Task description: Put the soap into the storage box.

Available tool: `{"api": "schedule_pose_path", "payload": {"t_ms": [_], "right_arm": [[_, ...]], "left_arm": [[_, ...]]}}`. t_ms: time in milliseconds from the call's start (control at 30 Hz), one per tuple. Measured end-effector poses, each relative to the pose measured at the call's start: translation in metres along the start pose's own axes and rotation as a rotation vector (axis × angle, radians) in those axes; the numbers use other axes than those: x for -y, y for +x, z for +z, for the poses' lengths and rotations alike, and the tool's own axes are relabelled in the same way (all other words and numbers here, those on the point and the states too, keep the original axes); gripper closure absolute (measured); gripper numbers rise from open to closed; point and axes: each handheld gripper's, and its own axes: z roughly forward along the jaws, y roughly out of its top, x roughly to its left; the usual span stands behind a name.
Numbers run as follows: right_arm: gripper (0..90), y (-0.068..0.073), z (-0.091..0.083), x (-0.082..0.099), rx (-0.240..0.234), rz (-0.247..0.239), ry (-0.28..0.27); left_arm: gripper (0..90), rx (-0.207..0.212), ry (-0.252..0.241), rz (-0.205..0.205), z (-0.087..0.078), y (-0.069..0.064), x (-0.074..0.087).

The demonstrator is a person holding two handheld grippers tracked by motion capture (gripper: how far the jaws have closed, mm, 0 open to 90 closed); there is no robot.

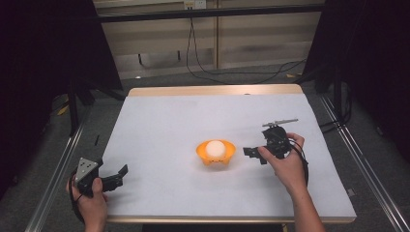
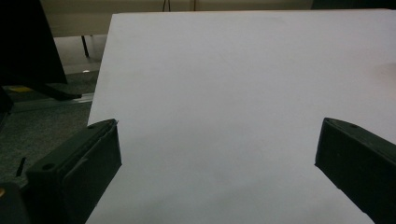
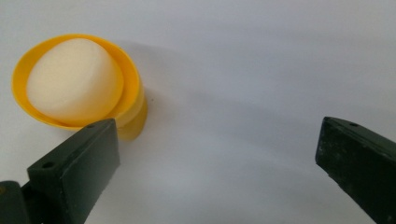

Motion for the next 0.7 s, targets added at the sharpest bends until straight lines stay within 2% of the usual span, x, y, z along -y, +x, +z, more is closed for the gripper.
{"api": "schedule_pose_path", "payload": {"t_ms": [167,700], "right_arm": [[0.0,-0.012,-0.003,0.010,0.024,0.000,-0.020],[0.0,-0.055,-0.019,0.046,0.079,0.067,-0.067]], "left_arm": [[0.1,0.005,0.000,0.000,0.000,0.001,0.000],[0.1,0.001,-0.001,0.003,0.000,0.000,0.000]]}}
